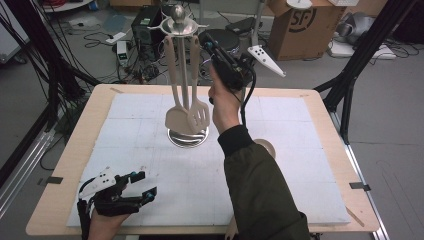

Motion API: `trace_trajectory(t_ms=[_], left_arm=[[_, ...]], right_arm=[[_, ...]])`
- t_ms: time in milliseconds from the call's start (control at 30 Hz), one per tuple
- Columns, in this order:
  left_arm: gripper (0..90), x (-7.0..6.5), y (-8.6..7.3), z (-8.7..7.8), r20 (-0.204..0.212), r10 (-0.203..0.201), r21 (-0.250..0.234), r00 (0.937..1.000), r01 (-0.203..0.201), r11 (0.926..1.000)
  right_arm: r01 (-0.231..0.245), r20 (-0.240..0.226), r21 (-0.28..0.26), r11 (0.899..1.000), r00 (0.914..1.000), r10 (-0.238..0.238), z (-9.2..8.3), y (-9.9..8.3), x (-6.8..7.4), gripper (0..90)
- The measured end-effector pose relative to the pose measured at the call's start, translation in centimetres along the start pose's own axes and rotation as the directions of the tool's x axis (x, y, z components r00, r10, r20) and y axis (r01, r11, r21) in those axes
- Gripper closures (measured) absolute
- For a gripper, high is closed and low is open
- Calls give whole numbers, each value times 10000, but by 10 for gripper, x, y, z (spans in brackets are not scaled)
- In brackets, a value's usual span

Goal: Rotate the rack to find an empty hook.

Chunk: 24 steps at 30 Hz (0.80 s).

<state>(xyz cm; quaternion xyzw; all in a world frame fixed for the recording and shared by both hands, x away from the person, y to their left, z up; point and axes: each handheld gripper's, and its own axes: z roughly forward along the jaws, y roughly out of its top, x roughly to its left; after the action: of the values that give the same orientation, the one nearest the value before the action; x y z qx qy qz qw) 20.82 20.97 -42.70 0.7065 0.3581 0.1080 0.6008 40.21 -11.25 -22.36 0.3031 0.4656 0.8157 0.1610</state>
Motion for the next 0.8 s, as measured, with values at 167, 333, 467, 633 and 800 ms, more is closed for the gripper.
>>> trace_trajectory(t_ms=[167,333,467,633,800], left_arm=[[257,0,0,0,-2,-4,-1,10000,4,10000],[257,0,0,0,-18,7,18,10000,-7,10000],[257,0,0,0,-13,30,34,10000,-30,10000],[257,-1,0,1,-26,39,43,10000,-39,10000],[257,-1,0,1,-14,53,44,10000,-53,10000]], right_arm=[[125,-130,-91,9999,9998,-126,0,0,6,898],[191,-195,-82,9998,9996,-193,-1,1,9,898],[291,-314,-36,9996,9991,-292,-1,1,14,898],[454,-404,104,9989,9982,-450,0,0,18,898],[453,-457,205,9988,9980,-443,0,-2,20,898]])
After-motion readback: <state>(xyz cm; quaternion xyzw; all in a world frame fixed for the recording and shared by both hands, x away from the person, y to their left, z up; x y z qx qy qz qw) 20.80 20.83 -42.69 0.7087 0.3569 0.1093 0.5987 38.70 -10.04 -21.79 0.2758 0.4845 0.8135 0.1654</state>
